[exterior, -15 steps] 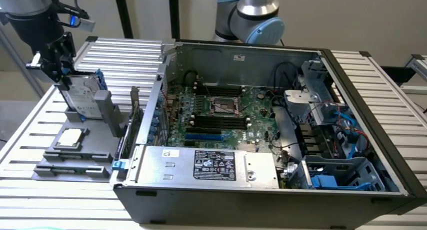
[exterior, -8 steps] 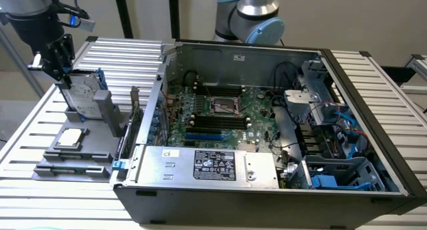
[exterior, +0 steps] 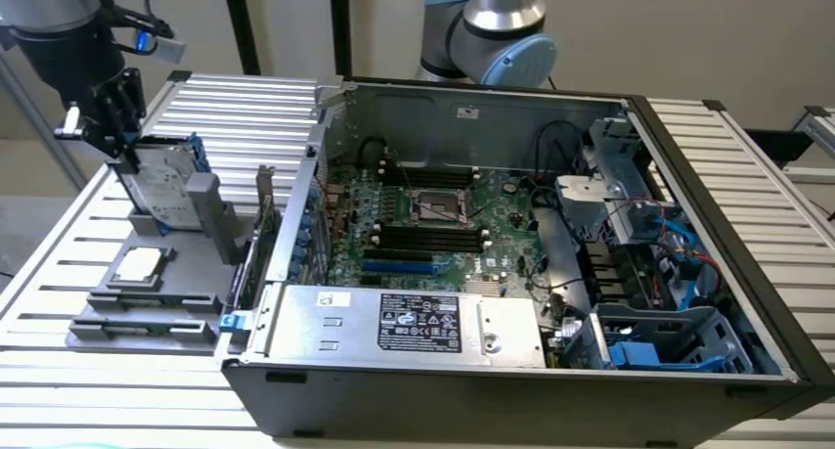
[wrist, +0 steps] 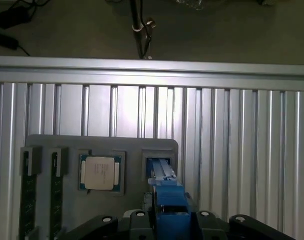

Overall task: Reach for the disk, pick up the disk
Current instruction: 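Pick up the disk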

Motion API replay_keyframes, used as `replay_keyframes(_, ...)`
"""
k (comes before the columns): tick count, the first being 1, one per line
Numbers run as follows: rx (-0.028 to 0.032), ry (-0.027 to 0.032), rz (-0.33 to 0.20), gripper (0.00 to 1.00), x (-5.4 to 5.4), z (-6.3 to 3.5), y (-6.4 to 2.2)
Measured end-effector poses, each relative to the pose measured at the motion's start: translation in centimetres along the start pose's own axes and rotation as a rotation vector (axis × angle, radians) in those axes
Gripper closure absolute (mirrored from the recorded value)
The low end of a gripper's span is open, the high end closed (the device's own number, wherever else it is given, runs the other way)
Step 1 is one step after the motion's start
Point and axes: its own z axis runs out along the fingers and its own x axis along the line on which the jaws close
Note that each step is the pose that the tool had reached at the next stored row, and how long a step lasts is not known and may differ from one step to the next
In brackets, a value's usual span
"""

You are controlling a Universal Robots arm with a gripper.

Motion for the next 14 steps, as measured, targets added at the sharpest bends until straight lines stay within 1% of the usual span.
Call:
replay_keyframes(8,-0.0002,-0.001,0.0,0.67,0.55,-0.02,0.01)
replay_keyframes(14,-0.0001,-0.0012,0.0,0.67,0.57,-0.01,0.01)
